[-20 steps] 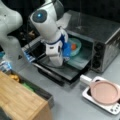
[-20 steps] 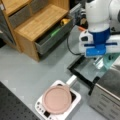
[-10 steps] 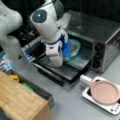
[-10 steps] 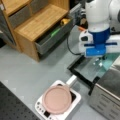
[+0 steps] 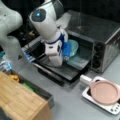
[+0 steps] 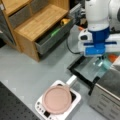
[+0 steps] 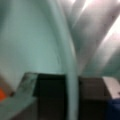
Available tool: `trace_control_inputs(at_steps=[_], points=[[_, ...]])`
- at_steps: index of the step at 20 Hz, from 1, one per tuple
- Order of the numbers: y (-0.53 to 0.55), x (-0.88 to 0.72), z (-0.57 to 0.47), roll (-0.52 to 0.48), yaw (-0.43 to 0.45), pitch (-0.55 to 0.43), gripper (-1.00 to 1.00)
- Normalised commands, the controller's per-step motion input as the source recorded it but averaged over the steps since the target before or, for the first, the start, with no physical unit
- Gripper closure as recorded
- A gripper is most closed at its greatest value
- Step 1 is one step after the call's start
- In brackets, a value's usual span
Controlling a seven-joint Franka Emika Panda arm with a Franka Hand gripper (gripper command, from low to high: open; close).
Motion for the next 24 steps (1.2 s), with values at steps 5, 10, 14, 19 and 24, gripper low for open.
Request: trace_control_inputs(at_steps=[5,10,14,19,24], points=[[-0.09,-0.14,-0.08,0.043,-0.019,-0.103,1.0],[-0.14,-0.1,-0.04,0.031,0.018,-0.086,1.0],[-0.13,-0.06,0.01,0.011,0.059,-0.066,1.0],[-0.11,0.01,0.05,-0.02,0.09,-0.042,1.0],[-0.17,0.15,0.14,-0.053,0.107,-0.018,1.0]])
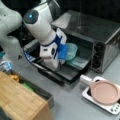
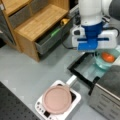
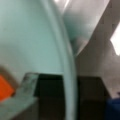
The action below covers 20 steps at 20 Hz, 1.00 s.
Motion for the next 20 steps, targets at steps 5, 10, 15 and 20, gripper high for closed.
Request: trace_control_inputs(at_steps=[5,10,15,20], points=[[-0.27,0.31,0.24,-0.082,0.122,0.025,1.0],[-0.28,0.41,0.28,-0.12,0.108,0.084,1.0],[-0.3,0.52,0.31,-0.167,0.03,0.134,1.0],[-0.29,0.51,0.33,-0.159,-0.013,0.171,1.0]])
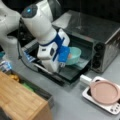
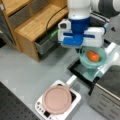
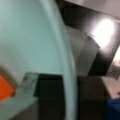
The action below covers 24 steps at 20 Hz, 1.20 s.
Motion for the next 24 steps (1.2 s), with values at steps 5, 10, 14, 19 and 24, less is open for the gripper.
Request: trace_control_inputs(at_steps=[5,10,14,19,24], points=[[-0.23,0.41,0.37,-0.102,0.004,0.214,1.0],[-0.16,0.34,0.39,-0.059,0.033,0.256,1.0],[-0.12,0.35,0.41,-0.092,0.01,0.273,1.0],[-0.11,0.4,0.41,-0.137,-0.057,0.308,1.0],[-0.11,0.41,0.36,-0.141,-0.074,0.336,1.0]])
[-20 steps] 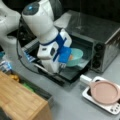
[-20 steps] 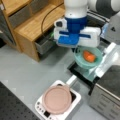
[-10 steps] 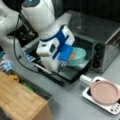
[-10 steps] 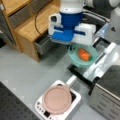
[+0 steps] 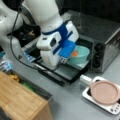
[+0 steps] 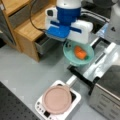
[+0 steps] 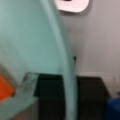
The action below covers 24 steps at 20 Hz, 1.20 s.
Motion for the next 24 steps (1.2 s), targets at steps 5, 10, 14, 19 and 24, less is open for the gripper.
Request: trace_control_inputs(at_steps=[5,10,14,19,24], points=[[-0.1,0.48,0.27,-0.195,-0.088,0.364,1.0],[-0.12,0.51,0.36,-0.17,-0.074,0.353,1.0],[-0.16,0.54,0.42,-0.134,-0.074,0.336,1.0],[-0.24,0.53,0.32,-0.062,-0.051,0.287,1.0],[-0.27,0.49,0.25,-0.022,-0.004,0.322,1.0]])
